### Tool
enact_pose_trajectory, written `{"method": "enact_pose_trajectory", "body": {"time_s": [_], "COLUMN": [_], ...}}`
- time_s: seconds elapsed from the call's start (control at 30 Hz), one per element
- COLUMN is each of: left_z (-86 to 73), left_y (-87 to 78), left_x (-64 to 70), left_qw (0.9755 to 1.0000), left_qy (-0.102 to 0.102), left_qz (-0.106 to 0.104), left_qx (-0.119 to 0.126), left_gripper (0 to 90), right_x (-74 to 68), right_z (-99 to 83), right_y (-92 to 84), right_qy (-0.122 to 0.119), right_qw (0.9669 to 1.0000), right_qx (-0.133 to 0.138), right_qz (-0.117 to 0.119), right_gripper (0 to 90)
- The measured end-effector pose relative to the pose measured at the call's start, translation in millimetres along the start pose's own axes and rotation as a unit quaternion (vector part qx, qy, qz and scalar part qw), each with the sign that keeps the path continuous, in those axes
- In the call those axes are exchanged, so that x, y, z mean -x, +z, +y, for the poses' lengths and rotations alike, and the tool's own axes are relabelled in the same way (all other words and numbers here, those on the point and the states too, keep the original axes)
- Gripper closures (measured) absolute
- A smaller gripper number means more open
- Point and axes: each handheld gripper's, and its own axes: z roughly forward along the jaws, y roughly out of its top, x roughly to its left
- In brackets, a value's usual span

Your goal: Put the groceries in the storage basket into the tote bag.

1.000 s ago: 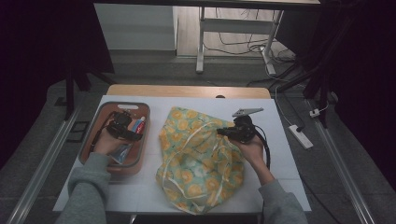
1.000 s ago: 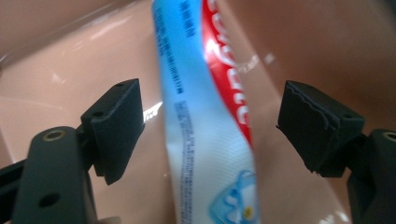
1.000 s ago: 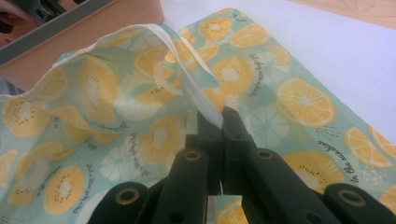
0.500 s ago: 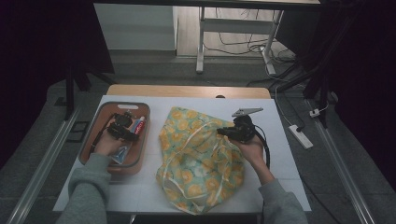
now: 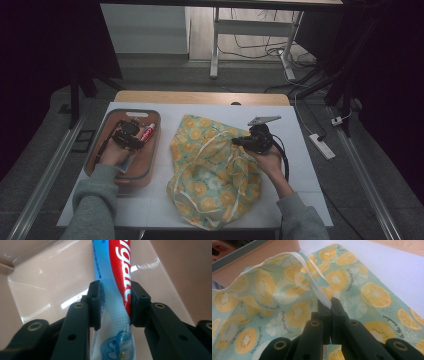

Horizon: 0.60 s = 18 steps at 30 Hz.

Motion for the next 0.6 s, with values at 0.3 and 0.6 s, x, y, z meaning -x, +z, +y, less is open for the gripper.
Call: {"method": "enact_pose_trajectory", "body": {"time_s": [0.3, 0.6], "left_z": [-3.3, -11.9], "left_y": [-6.2, -16.1], "left_x": [-4.8, -17.3], "left_qw": [0.9997, 0.9988], "left_qy": [0.0, -0.003], "left_qz": [0.012, -0.029], "left_qx": [0.022, 0.039], "left_gripper": [76.2, 77.8], "right_x": [2.3, 1.5], "right_z": [-0.8, 1.5], "right_y": [-0.6, -1.1], "right_qy": [0.003, -0.002], "right_qw": [1.0, 1.0], "right_qx": [0.002, 0.007], "right_qz": [0.002, 0.001], "right_gripper": [88.7, 88.7]}}
